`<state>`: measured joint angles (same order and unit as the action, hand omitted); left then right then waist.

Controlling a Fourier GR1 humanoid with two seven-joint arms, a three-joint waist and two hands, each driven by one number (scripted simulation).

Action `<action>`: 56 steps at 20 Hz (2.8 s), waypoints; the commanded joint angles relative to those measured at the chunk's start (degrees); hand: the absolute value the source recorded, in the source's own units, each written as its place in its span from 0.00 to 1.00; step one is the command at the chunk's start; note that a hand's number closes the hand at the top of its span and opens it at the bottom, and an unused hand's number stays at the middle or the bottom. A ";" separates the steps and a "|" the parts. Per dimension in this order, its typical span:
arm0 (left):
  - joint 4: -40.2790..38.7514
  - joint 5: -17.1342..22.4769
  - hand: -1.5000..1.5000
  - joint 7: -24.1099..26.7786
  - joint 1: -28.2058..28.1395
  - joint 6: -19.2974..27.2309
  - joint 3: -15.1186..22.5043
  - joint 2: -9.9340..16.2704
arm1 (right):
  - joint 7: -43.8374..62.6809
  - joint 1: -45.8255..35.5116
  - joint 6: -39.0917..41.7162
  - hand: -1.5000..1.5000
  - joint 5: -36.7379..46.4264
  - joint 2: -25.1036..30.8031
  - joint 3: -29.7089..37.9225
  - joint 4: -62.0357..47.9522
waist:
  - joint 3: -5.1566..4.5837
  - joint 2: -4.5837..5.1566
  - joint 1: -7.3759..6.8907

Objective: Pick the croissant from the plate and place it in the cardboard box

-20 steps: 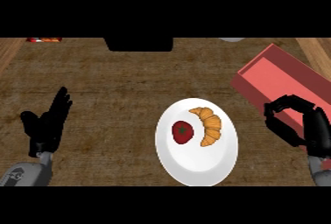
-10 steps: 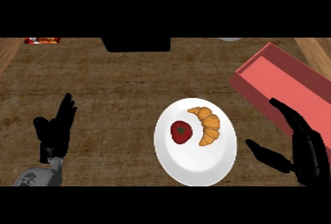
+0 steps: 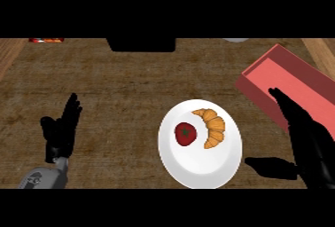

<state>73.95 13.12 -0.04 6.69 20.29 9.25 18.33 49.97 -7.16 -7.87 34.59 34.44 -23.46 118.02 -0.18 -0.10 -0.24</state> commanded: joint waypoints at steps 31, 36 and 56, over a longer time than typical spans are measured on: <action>-0.45 -3.60 0.50 -1.04 0.80 -1.89 -3.80 -2.24 | 20.16 -16.86 20.91 0.00 8.81 -26.80 -3.46 -25.38 | 0.16 0.11 0.20; 2.64 -4.97 0.50 -2.45 -0.27 -0.25 -3.46 -3.18 | 24.37 -19.04 22.47 0.00 11.71 -32.23 -3.16 -25.75 | 0.16 0.02 0.09; 2.80 -7.94 0.50 -3.14 -0.75 -1.48 -4.29 -5.71 | 13.24 -19.25 25.21 0.00 16.36 -33.46 6.11 -38.88 | 0.19 0.05 0.00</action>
<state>73.19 6.89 -0.47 6.82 17.17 4.01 13.52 60.05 -25.28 14.18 50.85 1.27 -19.80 80.99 -0.01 0.01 -0.15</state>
